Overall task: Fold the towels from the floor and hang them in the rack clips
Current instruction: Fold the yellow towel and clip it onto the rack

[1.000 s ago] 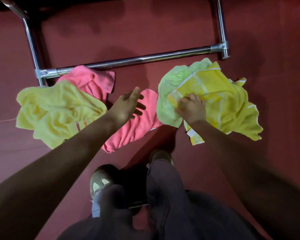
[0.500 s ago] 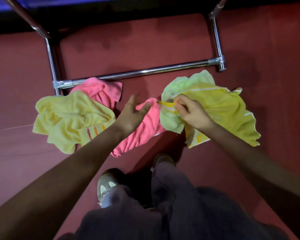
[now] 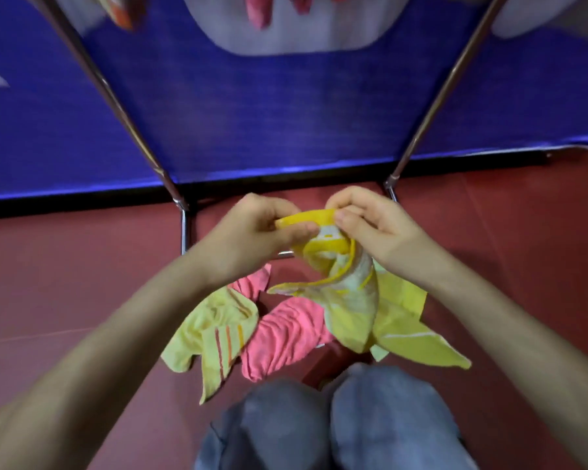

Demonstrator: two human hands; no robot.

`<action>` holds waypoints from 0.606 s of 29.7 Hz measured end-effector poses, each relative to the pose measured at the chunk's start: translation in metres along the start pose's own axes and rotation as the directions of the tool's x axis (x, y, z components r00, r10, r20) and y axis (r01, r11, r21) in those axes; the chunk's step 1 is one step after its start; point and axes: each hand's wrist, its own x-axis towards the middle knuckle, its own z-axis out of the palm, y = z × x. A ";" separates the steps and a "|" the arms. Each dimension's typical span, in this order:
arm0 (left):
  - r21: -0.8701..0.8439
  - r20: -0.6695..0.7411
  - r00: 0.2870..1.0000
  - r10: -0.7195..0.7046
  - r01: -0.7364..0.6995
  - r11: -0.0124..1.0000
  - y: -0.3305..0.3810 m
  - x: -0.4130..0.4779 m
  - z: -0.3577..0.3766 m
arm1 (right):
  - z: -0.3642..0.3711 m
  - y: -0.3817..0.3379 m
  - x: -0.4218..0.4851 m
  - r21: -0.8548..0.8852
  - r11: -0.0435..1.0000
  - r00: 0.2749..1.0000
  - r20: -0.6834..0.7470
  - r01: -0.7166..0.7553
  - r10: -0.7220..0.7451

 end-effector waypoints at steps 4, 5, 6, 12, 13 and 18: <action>0.084 -0.087 0.988 0.128 -0.121 0.989 0.054 -0.027 -0.018 | 0.003 -0.042 -0.016 -0.191 0.972 0.986 -0.070 0.134 -0.150; 0.102 -0.101 0.984 0.144 -0.134 0.986 0.066 -0.033 -0.022 | 0.005 -0.050 -0.020 -0.228 0.963 0.981 -0.094 0.142 -0.167; 0.119 -0.122 0.980 0.159 -0.144 0.982 0.081 -0.043 -0.025 | 0.007 -0.059 -0.028 -0.268 0.950 0.974 -0.116 0.158 -0.195; 0.196 -0.159 0.952 0.262 -0.230 0.953 0.148 -0.079 -0.050 | 0.011 -0.093 -0.053 -0.343 0.926 0.923 -0.281 0.162 -0.265; 0.217 -0.175 0.943 0.284 -0.244 0.945 0.160 -0.083 -0.056 | 0.010 -0.098 -0.055 -0.334 0.930 0.912 -0.313 0.156 -0.265; 0.269 -0.236 0.908 0.347 -0.282 0.921 0.186 -0.106 -0.067 | 0.006 -0.103 -0.069 -0.347 0.934 0.862 -0.447 0.080 -0.240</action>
